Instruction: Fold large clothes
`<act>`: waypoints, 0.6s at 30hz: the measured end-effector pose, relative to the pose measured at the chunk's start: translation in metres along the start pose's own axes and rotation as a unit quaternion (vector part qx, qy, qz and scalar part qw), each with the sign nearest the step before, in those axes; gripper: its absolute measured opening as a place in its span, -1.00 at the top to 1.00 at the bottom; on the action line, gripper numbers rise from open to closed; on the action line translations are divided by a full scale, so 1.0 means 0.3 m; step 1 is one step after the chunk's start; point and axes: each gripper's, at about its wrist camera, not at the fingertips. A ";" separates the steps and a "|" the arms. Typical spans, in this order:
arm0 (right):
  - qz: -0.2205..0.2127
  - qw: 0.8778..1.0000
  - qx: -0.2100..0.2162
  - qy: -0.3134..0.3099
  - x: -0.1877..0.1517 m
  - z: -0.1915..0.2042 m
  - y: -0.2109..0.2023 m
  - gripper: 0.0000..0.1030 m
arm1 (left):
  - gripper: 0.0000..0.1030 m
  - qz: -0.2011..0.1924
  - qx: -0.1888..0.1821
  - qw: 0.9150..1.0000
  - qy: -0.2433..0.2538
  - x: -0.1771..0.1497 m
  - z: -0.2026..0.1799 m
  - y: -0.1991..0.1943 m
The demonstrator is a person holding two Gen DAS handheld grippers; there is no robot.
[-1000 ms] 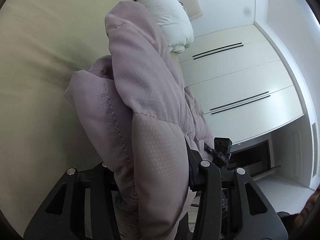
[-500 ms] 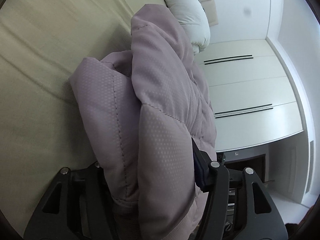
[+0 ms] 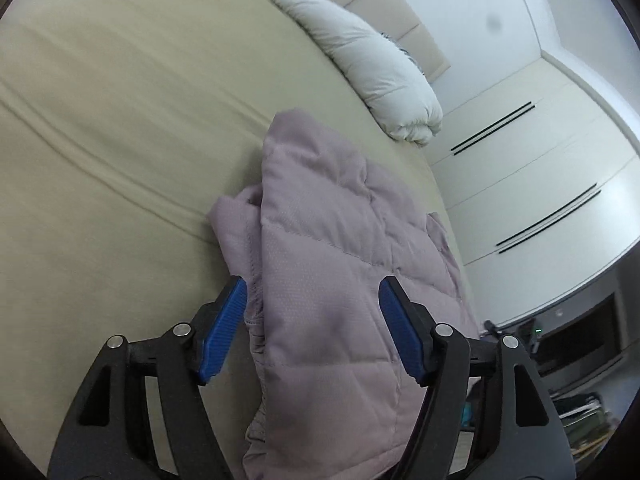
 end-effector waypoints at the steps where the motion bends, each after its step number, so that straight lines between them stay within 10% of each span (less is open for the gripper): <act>1: -0.024 0.999 -0.015 -0.015 -0.001 0.032 -0.045 -0.65 | -0.48 -0.020 0.024 0.999 0.033 0.009 -0.061 -0.042; 5: -0.108 0.989 -0.052 -0.091 -0.028 0.205 -0.189 -0.95 | -0.87 -0.125 0.114 0.967 0.193 -0.014 -0.350 -0.174; 12: -0.188 0.965 -0.048 -0.177 -0.068 0.484 -0.306 -1.00 | -1.00 -0.277 0.238 0.867 0.339 -0.152 -0.742 -0.308; 16: -0.242 0.945 -0.072 -0.207 -0.083 0.608 -0.390 -1.00 | -1.00 -0.303 0.284 0.839 0.351 -0.219 -0.891 -0.335; 18: -0.271 0.935 -0.078 -0.216 -0.089 0.653 -0.438 -1.00 | -1.00 -0.290 0.267 0.845 0.360 -0.236 -0.931 -0.350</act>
Point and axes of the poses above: each gripper's, at about its wrist camera, not at the fingertips, and y roughly the way its jaws point, z to its left, x to its top, and after that the axes turned 8 degrees about -z, right-handed
